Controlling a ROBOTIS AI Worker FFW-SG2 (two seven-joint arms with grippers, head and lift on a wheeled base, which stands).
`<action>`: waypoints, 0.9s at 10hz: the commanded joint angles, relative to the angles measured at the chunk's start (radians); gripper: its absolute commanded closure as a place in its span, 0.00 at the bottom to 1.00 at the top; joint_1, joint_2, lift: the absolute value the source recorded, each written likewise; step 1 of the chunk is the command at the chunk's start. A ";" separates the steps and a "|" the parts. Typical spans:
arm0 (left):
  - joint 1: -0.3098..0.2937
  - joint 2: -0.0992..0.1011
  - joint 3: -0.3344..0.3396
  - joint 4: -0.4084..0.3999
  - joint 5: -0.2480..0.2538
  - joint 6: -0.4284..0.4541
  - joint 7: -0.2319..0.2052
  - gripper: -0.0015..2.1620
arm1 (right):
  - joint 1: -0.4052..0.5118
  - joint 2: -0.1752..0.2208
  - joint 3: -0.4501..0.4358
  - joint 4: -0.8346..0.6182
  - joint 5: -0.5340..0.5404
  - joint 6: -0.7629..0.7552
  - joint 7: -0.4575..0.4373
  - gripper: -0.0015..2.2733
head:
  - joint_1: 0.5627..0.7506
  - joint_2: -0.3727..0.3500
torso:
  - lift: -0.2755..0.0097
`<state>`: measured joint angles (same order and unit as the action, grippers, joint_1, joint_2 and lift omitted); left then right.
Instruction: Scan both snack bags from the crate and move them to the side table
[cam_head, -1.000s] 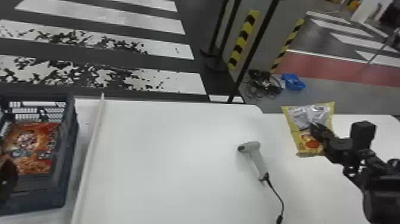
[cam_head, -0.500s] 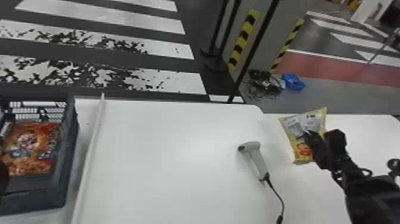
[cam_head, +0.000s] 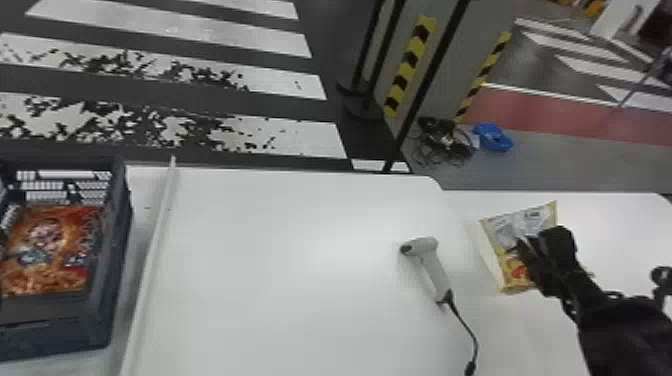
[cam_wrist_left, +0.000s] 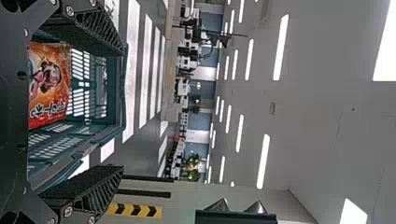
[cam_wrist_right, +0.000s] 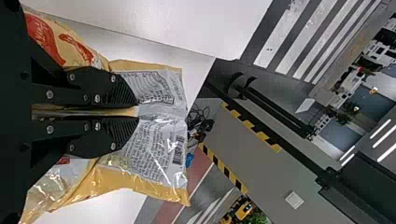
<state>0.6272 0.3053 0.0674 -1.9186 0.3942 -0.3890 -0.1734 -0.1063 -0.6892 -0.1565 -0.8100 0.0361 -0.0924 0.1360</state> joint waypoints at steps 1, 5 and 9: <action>0.000 0.000 0.000 -0.008 -0.002 0.002 0.000 0.07 | 0.022 -0.001 -0.006 -0.011 -0.031 0.003 -0.001 0.00 | 0.70 0.03 | 0.63; 0.002 -0.002 -0.005 -0.031 -0.002 0.039 0.002 0.06 | 0.353 0.073 -0.195 -0.531 -0.306 0.098 -0.009 0.03 | 0.70 0.03 | 0.63; -0.021 -0.005 -0.012 -0.042 -0.005 0.097 0.014 0.06 | 0.511 0.301 -0.218 -0.988 -0.446 0.208 -0.007 0.05 | 0.70 0.03 | 0.63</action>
<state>0.6084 0.3002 0.0553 -1.9585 0.3899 -0.2978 -0.1597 0.3846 -0.4210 -0.3801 -1.7302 -0.3736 0.0929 0.1287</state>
